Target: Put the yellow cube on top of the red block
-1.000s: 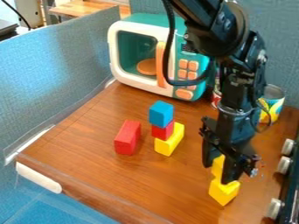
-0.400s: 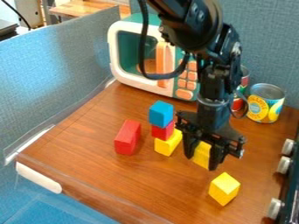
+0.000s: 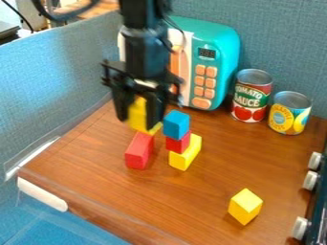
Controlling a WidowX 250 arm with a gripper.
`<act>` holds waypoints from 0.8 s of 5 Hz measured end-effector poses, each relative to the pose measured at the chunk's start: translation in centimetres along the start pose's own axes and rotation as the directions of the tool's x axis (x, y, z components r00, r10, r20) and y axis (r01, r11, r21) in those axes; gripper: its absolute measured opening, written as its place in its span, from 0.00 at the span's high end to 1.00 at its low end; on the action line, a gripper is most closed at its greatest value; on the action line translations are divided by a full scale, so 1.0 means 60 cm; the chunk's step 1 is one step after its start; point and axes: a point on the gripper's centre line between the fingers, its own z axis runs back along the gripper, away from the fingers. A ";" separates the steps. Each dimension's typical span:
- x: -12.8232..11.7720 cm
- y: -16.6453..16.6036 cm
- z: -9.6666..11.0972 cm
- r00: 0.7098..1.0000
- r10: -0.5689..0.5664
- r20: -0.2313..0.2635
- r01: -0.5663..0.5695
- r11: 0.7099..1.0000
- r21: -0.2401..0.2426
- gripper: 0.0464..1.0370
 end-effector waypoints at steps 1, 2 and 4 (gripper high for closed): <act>-0.008 0.050 0.026 0.998 0.060 0.020 -0.060 0.998 -0.024 0.46; 0.003 0.076 0.025 0.992 0.129 -0.006 -0.129 0.990 -0.049 0.46; 0.069 0.083 -0.077 0.985 0.149 -0.085 -0.153 0.987 -0.042 0.46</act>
